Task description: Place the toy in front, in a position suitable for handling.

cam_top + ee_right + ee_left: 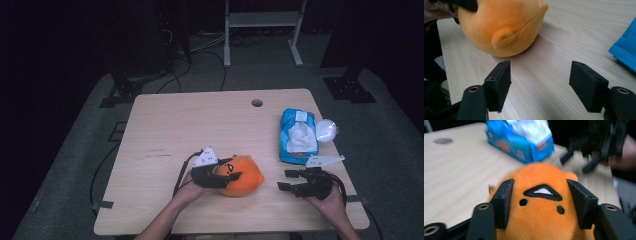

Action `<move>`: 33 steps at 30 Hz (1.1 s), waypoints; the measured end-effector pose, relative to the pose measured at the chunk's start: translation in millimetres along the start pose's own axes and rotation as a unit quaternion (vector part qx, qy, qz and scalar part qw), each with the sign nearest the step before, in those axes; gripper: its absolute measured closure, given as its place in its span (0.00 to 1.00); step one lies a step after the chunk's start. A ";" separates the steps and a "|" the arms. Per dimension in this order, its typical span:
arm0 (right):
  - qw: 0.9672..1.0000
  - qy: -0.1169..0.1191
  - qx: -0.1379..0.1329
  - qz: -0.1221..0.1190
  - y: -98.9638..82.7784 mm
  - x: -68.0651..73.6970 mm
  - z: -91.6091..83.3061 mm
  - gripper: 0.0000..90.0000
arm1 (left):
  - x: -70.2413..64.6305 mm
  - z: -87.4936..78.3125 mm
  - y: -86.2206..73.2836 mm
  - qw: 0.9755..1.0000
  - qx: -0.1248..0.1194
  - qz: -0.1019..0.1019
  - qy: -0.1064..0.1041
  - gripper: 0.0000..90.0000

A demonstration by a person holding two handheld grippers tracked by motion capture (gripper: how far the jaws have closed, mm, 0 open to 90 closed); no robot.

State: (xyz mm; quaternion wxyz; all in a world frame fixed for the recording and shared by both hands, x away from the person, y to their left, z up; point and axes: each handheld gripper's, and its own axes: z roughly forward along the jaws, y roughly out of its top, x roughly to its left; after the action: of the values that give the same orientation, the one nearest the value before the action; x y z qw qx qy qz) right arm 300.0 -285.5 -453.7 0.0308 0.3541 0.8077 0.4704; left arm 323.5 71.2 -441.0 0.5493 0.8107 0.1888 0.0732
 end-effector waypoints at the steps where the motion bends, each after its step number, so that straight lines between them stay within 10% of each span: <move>1: 1.000 0.000 0.000 0.000 0.0 0.0 0.0 0.36 | 0.0 0.0 0.0 1.000 0.000 0.000 0.000 0.42; 4: 1.000 -0.016 -0.002 -0.020 4.7 4.0 -6.8 0.36 | -3.3 -1.3 -0.1 0.999 0.030 0.033 -0.006 0.35; 11: 0.997 -0.048 -0.032 -0.044 17.4 7.2 -23.3 0.36 | -0.8 -4.0 -3.4 0.999 0.033 0.034 -0.010 0.33; 33: 0.979 -0.183 -0.080 -0.045 66.2 -59.5 -28.0 0.34 | -2.8 -1.6 -5.9 0.999 0.033 0.039 -0.013 0.31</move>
State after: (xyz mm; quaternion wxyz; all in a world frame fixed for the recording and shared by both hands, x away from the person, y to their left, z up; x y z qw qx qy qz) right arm 369.7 -321.6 -403.2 0.2272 0.3943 0.7631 0.4590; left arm 319.1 73.5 -445.6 0.5211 0.8362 0.1523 0.0773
